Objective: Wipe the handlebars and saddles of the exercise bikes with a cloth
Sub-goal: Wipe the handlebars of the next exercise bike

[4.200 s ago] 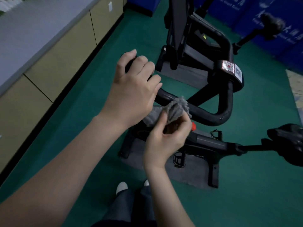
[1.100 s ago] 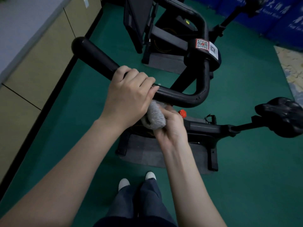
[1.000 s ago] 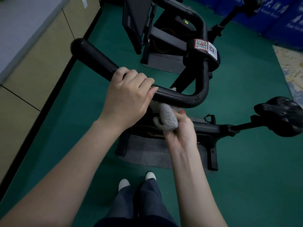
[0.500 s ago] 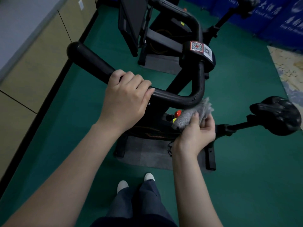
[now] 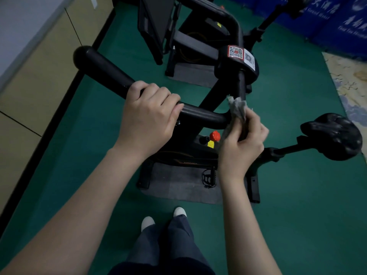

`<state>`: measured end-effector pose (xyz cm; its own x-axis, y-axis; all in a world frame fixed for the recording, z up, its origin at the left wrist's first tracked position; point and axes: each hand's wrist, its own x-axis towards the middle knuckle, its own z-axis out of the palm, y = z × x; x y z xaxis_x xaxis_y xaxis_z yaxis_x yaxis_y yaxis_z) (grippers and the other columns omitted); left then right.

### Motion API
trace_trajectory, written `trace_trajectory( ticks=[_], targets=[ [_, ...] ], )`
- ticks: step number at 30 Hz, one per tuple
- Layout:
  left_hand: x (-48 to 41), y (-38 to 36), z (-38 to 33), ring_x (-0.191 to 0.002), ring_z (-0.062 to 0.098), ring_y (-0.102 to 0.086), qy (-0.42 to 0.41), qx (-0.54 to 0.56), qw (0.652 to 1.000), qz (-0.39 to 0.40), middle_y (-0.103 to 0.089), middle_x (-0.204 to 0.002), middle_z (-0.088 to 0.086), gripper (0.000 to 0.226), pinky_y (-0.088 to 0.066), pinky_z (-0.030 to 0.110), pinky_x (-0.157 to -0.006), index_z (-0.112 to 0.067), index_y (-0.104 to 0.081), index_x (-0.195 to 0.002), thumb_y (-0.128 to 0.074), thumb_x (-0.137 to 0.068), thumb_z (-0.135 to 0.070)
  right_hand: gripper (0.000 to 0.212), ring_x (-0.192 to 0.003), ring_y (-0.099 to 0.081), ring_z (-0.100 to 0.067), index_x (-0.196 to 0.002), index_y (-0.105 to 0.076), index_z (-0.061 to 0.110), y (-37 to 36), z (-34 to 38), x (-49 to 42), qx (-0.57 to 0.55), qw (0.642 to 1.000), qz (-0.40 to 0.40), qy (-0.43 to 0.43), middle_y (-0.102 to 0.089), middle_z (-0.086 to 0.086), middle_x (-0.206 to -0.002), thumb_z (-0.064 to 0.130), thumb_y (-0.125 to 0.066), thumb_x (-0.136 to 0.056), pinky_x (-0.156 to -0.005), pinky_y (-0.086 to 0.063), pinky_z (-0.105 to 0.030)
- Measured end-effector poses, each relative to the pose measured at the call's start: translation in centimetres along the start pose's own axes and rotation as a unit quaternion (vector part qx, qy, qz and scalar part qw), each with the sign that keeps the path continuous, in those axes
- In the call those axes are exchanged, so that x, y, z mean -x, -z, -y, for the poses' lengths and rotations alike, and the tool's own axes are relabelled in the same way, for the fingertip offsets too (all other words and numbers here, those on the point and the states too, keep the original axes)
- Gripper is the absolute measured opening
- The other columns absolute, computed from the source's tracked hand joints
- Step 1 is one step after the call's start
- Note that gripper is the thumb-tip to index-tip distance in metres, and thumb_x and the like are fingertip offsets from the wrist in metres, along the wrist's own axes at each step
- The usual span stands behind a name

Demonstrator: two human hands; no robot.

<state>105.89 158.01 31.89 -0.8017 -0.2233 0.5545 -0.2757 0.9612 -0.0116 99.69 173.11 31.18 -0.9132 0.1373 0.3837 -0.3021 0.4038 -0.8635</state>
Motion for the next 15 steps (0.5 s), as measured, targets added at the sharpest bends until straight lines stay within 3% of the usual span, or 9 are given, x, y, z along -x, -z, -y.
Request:
trace_trajectory(
  ticks=[6, 8, 11, 15],
  targets=[
    [0.0, -0.1, 0.0, -0.087, 0.024, -0.059, -0.001, -0.003, 1.000, -0.004, -0.067, -0.089, -0.001, 0.037, -0.025, 0.034, -0.092, -0.016, -0.066, -0.096, -0.033, -0.102, -0.031, 0.020, -0.087, -0.058, -0.025, -0.106, -0.069, 0.010, 1.5, 1.0, -1.0, 0.063, 0.981, 0.139, 0.119, -0.044, 0.025, -0.082, 0.004, -0.059, -0.089, -0.077, -0.035, 0.002],
    [0.0, -0.1, 0.0, -0.087, 0.024, -0.059, -0.003, -0.006, 1.000, -0.005, -0.067, -0.089, -0.001, 0.037, -0.025, 0.034, -0.092, -0.015, -0.066, -0.097, -0.033, -0.103, -0.031, 0.018, -0.090, -0.057, -0.025, -0.105, -0.068, 0.011, 1.8, 1.1, -2.6, 0.106, 0.975, 0.162, 0.112, -0.050, 0.020, -0.077, 0.008, -0.058, -0.091, -0.072, -0.034, 0.000],
    [0.0, -0.1, -0.1, -0.086, 0.024, -0.059, 0.001, -0.004, 1.000, -0.010, -0.067, -0.088, -0.001, 0.037, -0.025, 0.034, -0.092, -0.015, -0.066, -0.096, -0.034, -0.102, -0.030, 0.017, -0.091, -0.060, -0.031, -0.103, -0.068, 0.011, 1.1, 2.1, -3.1, 0.126, 0.969, 0.187, 0.105, -0.067, -0.004, -0.082, 0.009, -0.056, -0.091, -0.073, -0.042, -0.022],
    [0.1, -0.1, -0.1, -0.086, 0.025, -0.059, 0.000, -0.011, 1.000, -0.011, -0.067, -0.089, 0.001, 0.035, -0.027, 0.034, -0.092, -0.014, -0.066, -0.096, -0.035, -0.102, -0.029, 0.017, -0.090, -0.062, -0.031, -0.101, -0.069, 0.010, -1.2, 5.1, -0.8, 0.102, 0.942, 0.272, 0.172, -0.071, -0.007, -0.090, 0.007, -0.056, -0.091, -0.076, -0.045, -0.030]
  ],
)
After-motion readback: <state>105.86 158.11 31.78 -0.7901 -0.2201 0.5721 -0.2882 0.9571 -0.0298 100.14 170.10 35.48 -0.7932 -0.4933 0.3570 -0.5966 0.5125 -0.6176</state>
